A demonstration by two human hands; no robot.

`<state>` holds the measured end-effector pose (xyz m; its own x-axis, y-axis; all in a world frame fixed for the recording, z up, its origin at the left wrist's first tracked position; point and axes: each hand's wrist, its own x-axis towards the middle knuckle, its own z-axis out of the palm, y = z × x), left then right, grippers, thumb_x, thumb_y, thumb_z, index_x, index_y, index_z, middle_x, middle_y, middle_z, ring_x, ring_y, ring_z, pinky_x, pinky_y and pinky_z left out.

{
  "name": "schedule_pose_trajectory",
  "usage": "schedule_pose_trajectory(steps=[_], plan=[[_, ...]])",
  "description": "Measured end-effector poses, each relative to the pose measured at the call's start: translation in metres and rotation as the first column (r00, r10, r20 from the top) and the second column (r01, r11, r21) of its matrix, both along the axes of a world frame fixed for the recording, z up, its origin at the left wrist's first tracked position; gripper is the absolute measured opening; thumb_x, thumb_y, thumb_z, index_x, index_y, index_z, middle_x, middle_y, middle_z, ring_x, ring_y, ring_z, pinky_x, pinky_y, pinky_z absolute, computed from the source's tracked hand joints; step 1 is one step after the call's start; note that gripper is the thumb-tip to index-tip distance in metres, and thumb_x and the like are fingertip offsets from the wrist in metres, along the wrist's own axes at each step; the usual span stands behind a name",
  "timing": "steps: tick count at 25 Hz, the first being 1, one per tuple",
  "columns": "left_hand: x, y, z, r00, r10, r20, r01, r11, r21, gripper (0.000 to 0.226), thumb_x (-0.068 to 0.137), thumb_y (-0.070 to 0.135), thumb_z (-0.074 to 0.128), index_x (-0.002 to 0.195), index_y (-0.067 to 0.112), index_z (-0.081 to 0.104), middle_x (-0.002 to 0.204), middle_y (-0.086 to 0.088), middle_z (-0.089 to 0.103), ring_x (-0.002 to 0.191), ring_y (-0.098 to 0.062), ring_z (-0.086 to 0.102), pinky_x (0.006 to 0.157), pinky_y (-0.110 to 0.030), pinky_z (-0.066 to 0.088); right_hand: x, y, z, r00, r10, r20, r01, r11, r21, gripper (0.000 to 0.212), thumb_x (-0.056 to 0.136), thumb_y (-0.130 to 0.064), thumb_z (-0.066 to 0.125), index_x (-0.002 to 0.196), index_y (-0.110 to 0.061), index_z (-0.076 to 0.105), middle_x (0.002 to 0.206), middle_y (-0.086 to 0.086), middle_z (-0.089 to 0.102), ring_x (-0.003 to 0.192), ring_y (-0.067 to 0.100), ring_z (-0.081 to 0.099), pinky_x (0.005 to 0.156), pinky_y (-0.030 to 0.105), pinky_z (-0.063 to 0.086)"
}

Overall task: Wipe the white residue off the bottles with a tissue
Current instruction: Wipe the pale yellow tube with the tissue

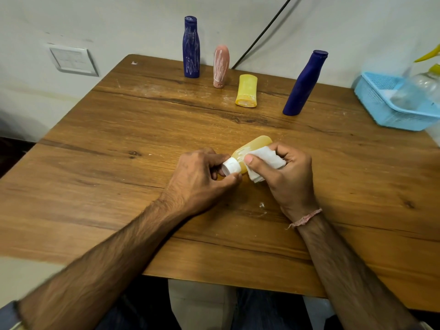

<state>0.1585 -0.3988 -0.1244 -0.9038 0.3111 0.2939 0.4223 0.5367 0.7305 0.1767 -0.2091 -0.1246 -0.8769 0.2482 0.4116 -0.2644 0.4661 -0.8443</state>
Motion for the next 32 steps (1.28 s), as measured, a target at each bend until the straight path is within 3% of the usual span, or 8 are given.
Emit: schedule_pose_trajectory(steps=[8, 11, 14, 18, 21, 24, 27, 32], plan=[[0.0014, 0.0009, 0.001, 1.0, 0.0, -0.007, 0.0, 1.0, 0.006, 0.036, 0.087, 0.038, 0.077, 0.12, 0.026, 0.074, 0.079, 0.008, 0.063, 0.07, -0.004, 0.056, 0.058, -0.009, 0.04, 0.0003, -0.004, -0.0016, 1.0, 0.021, -0.016, -0.02, 0.998, 0.066, 0.017, 0.083, -0.021, 0.082, 0.089, -0.007, 0.073, 0.083, 0.002, 0.073, 0.075, 0.014, 0.07, 0.061, 0.043, 0.059], [0.0019, 0.001, 0.0012, 1.0, 0.018, -0.021, -0.019, 1.0, -0.023, 0.037, 0.086, 0.038, 0.078, 0.121, 0.026, 0.074, 0.077, 0.011, 0.06, 0.07, -0.002, 0.054, 0.057, -0.009, 0.038, -0.0027, -0.0032, -0.0012, 0.998, -0.066, -0.02, 0.066, 0.997, -0.03, 0.018, 0.084, -0.022, 0.082, 0.092, -0.01, 0.071, 0.086, 0.002, 0.073, 0.078, 0.013, 0.071, 0.063, 0.043, 0.061], [0.0024, 0.001, 0.0015, 0.999, 0.013, -0.036, -0.013, 1.0, -0.006, 0.031, 0.085, 0.037, 0.078, 0.114, 0.027, 0.077, 0.075, 0.01, 0.059, 0.068, -0.002, 0.054, 0.058, -0.009, 0.038, -0.0005, -0.0063, -0.0012, 0.999, 0.04, -0.031, -0.036, 0.994, 0.104, 0.018, 0.084, -0.02, 0.081, 0.089, -0.007, 0.07, 0.084, 0.002, 0.071, 0.078, 0.013, 0.068, 0.062, 0.037, 0.059], [0.0025, 0.001, 0.0014, 0.999, 0.019, -0.047, -0.02, 1.0, -0.025, 0.037, 0.085, 0.038, 0.079, 0.119, 0.026, 0.075, 0.076, 0.009, 0.061, 0.07, -0.001, 0.055, 0.058, -0.008, 0.038, -0.0049, -0.0047, -0.0016, 0.997, -0.065, -0.036, 0.065, 0.998, 0.001, 0.02, 0.085, -0.023, 0.081, 0.093, -0.008, 0.07, 0.087, 0.004, 0.071, 0.079, 0.015, 0.069, 0.065, 0.043, 0.06], [0.0027, 0.0009, 0.0009, 0.999, 0.018, -0.049, -0.019, 1.0, -0.022, 0.034, 0.086, 0.039, 0.077, 0.117, 0.027, 0.076, 0.076, 0.01, 0.059, 0.069, -0.001, 0.053, 0.059, -0.008, 0.037, -0.001, -0.0086, -0.0021, 0.998, 0.024, -0.06, -0.015, 0.989, 0.15, 0.021, 0.085, -0.025, 0.08, 0.09, -0.007, 0.069, 0.084, 0.0, 0.07, 0.078, 0.012, 0.067, 0.062, 0.035, 0.058], [0.0031, 0.0017, -0.0011, 0.997, 0.028, -0.067, -0.032, 0.998, -0.054, 0.043, 0.087, 0.041, 0.076, 0.126, 0.025, 0.071, 0.081, 0.008, 0.059, 0.073, -0.001, 0.052, 0.057, -0.01, 0.034, -0.0038, -0.0083, -0.0024, 0.989, -0.126, -0.078, 0.132, 0.988, 0.076, 0.019, 0.086, -0.027, 0.08, 0.091, -0.013, 0.067, 0.084, -0.009, 0.067, 0.078, 0.003, 0.066, 0.062, 0.029, 0.058], [0.0019, 0.002, -0.0035, 0.993, 0.021, -0.114, -0.03, 0.997, -0.072, 0.041, 0.086, 0.039, 0.076, 0.123, 0.023, 0.073, 0.083, 0.004, 0.061, 0.073, -0.003, 0.053, 0.059, -0.013, 0.036, -0.0037, -0.0088, -0.0029, 0.997, 0.012, -0.071, -0.002, 0.99, 0.14, 0.019, 0.085, -0.022, 0.08, 0.092, -0.008, 0.069, 0.088, -0.004, 0.069, 0.081, 0.006, 0.067, 0.065, 0.024, 0.058], [0.0007, 0.0024, -0.0045, 0.995, 0.03, -0.097, -0.039, 0.995, -0.093, 0.047, 0.087, 0.041, 0.075, 0.131, 0.024, 0.068, 0.086, 0.008, 0.058, 0.074, 0.001, 0.05, 0.059, -0.009, 0.031, -0.0055, -0.0069, -0.0007, 0.999, -0.039, 0.001, 0.04, 0.999, -0.022, 0.017, 0.086, -0.024, 0.08, 0.095, -0.013, 0.073, 0.088, 0.001, 0.073, 0.08, 0.014, 0.071, 0.067, 0.041, 0.061]])
